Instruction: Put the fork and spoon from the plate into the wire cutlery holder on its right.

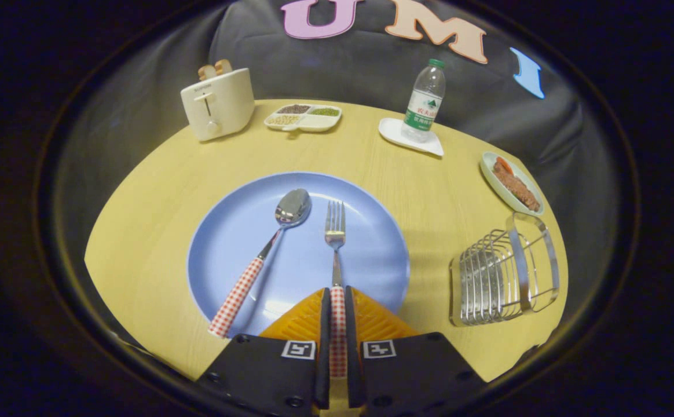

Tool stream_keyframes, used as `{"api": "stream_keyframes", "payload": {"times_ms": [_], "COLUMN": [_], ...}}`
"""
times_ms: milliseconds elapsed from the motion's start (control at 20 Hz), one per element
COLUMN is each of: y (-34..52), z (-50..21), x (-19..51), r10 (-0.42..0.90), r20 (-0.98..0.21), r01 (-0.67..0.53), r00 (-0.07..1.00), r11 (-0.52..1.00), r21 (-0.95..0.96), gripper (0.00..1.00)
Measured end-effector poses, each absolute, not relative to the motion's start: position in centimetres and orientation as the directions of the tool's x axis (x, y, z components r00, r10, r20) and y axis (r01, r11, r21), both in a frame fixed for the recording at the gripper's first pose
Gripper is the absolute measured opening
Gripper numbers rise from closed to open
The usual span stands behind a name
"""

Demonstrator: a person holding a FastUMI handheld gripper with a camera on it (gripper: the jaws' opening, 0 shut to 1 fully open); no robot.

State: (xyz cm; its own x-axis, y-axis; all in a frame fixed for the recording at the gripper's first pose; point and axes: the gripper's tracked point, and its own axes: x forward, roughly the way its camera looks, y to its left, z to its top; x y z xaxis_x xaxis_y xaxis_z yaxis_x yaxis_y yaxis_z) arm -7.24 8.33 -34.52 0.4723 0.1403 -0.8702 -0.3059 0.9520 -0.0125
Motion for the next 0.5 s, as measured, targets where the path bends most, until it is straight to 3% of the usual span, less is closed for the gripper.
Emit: {"api": "stream_keyframes", "payload": {"times_ms": [200, 500], "y": [7.2, 5.7], "z": [-34.0, -30.4], "x": [-6.9, -6.4], "r10": [0.118, 0.164], "r20": [-0.875, -0.885], "r01": [-0.276, -0.343], "r00": [0.470, 0.436], "r11": [0.961, 0.939], "r21": [-0.018, 0.004], "gripper": [0.09, 0.09]}}
